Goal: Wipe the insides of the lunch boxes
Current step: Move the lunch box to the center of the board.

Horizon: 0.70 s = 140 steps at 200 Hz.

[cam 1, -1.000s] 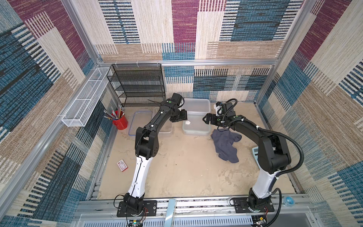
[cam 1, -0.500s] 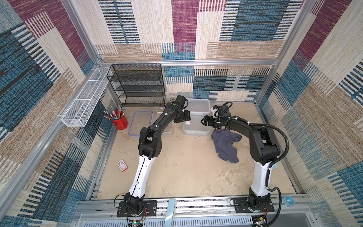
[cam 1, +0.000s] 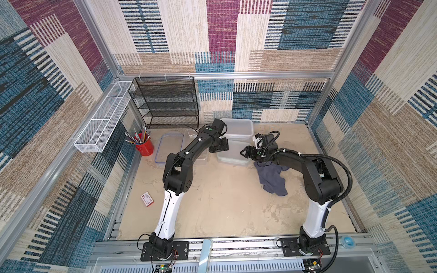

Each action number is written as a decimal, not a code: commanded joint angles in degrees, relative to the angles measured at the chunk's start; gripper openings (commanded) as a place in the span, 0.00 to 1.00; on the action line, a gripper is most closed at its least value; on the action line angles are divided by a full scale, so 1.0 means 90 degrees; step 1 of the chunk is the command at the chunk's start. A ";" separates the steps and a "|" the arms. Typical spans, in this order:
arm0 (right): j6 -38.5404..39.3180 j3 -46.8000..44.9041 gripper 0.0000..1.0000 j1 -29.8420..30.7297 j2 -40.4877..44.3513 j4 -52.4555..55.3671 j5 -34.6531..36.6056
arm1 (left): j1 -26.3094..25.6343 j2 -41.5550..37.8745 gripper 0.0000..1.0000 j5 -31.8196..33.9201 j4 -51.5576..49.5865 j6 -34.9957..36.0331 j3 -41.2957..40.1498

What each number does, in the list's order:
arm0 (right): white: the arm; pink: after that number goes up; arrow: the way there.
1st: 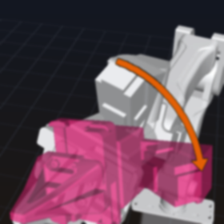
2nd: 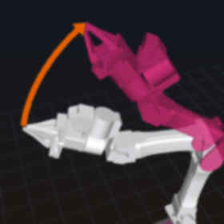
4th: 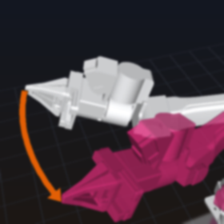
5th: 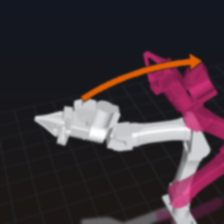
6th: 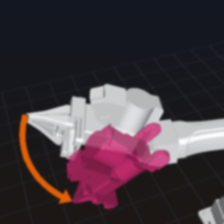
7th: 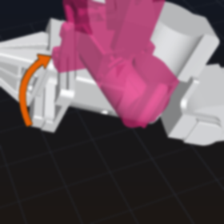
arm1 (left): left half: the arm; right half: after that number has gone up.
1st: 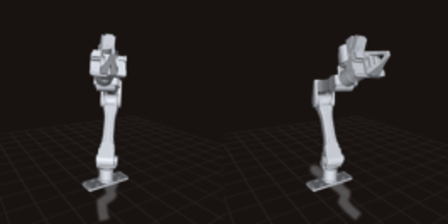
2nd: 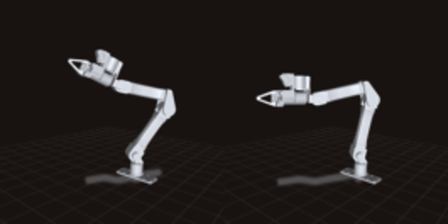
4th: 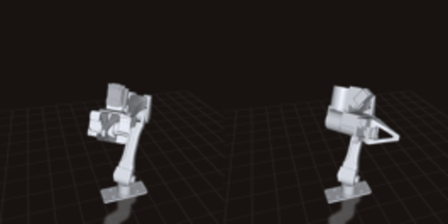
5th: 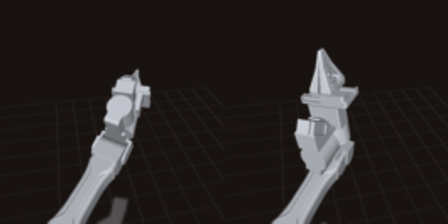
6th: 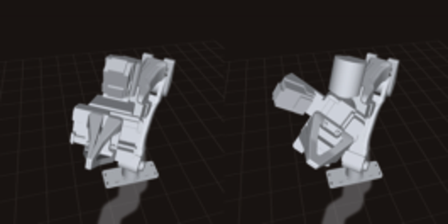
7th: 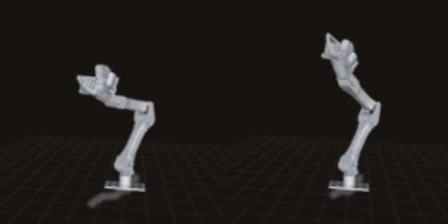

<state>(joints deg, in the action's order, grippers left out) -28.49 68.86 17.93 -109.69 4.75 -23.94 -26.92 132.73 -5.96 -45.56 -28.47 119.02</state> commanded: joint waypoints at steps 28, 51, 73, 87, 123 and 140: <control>-0.0084 -0.0515 0.76 0.0248 0.0431 -0.0454 -0.0143 | -0.0258 -0.0462 0.64 -0.0344 -0.0286 0.0063 -0.0700; -0.0162 -0.0913 0.76 0.0263 0.0775 -0.0547 -0.0030 | -0.0338 -0.0839 0.64 -0.0354 -0.0176 -0.0046 -0.1311; -0.0174 -0.1116 0.77 0.0263 0.0975 -0.0561 0.0118 | -0.0396 -0.1205 0.64 -0.0383 0.0122 -0.0228 -0.2026; -0.0162 -0.1113 0.78 0.0263 0.0962 -0.0571 0.0119 | -0.0414 -0.1367 0.64 -0.0383 0.0246 -0.0359 -0.2365; -0.0252 -0.1053 0.91 0.0263 0.0898 -0.0690 0.0104 | -0.0417 -0.1696 0.65 -0.0287 0.0423 -0.0545 -0.2865; -0.0454 -0.1186 0.96 0.0263 0.1009 -0.0912 0.0079 | -0.0417 -0.1785 0.65 -0.0287 0.0441 -0.0601 -0.2956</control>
<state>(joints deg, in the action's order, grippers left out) -30.55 58.89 20.05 -101.65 2.28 -21.93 -30.44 117.27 -6.72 -37.67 -32.82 93.89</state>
